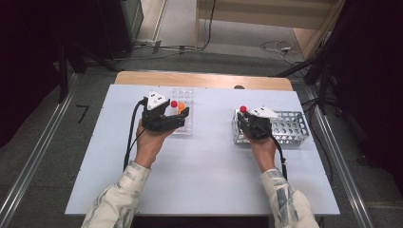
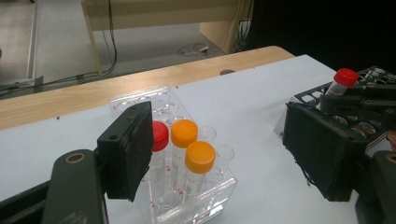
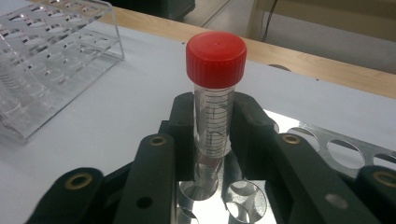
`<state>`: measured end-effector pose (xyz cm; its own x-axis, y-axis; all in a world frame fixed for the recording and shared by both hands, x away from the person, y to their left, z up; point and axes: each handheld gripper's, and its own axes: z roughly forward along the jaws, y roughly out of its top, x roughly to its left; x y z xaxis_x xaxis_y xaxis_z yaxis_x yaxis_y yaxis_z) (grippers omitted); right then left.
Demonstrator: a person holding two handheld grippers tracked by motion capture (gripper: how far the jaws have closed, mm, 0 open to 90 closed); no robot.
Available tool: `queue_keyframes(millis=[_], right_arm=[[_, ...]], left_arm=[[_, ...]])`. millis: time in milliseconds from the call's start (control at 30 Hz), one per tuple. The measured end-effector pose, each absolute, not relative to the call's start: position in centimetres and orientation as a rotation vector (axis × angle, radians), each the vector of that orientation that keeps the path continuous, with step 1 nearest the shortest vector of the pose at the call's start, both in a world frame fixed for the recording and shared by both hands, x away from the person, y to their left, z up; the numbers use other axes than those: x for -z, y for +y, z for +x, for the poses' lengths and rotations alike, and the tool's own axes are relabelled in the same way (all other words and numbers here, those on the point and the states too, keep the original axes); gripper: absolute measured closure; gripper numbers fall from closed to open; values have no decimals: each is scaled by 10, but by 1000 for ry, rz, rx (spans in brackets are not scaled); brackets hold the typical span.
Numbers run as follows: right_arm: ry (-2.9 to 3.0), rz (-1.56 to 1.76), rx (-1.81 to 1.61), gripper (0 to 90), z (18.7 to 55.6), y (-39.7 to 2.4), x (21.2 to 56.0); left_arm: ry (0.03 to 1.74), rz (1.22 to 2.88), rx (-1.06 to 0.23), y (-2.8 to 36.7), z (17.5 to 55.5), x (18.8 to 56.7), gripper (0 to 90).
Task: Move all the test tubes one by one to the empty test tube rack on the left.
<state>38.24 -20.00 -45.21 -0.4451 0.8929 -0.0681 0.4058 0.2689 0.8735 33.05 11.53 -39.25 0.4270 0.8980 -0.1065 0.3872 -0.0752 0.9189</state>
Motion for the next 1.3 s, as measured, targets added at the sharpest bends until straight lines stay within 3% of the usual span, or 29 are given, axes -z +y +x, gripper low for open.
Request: queue_keyframes(millis=[333,733,1300], right_arm=[[1938,1151,-1153,707,377,-205,439],[1910,1071,-1211,708,359,-208,405],[2018,991,-1268,709,337,-189,404]], left_arm=[[1150,1663,-621,115,331,394,168],[1133,1662,-625,110,327,391,168],[1079,1679,-604,100,319,388,179]])
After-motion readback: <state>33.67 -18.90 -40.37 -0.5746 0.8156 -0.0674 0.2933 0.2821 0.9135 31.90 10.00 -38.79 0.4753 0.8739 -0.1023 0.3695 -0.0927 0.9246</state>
